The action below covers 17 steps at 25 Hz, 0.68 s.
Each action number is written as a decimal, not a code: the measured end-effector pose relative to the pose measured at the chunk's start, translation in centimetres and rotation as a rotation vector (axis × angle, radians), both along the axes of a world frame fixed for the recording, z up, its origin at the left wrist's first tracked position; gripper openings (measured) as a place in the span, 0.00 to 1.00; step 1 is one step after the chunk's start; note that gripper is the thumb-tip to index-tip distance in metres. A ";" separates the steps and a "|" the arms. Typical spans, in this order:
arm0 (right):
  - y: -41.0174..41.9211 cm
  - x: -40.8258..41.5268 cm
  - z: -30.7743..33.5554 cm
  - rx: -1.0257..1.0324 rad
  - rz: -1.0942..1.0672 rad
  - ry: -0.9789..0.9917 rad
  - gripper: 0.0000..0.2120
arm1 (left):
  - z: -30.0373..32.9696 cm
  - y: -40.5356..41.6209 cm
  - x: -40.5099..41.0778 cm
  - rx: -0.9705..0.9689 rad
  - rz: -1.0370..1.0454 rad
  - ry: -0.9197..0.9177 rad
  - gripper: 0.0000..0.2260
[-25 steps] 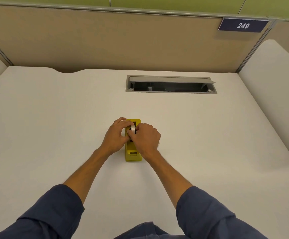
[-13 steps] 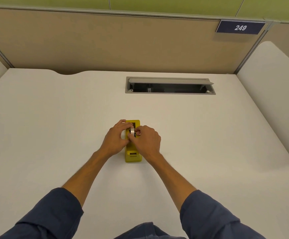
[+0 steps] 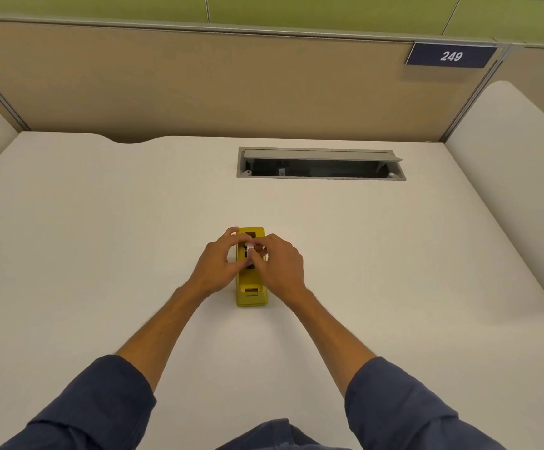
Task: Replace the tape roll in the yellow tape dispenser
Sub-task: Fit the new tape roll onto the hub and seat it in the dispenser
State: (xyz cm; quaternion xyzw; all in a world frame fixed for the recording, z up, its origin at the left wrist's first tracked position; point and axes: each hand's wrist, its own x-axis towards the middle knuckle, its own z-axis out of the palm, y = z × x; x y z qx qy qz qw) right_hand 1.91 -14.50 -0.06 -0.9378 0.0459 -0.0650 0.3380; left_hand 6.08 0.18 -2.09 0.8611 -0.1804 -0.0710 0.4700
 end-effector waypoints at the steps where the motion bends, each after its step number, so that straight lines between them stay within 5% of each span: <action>1: 0.0 0.1 0.1 -0.001 0.009 0.004 0.11 | 0.0 0.0 0.0 0.009 0.006 0.004 0.15; 17: -0.5 0.6 0.4 -0.183 0.144 -0.108 0.10 | -0.3 -0.2 -0.1 0.064 0.014 -0.008 0.18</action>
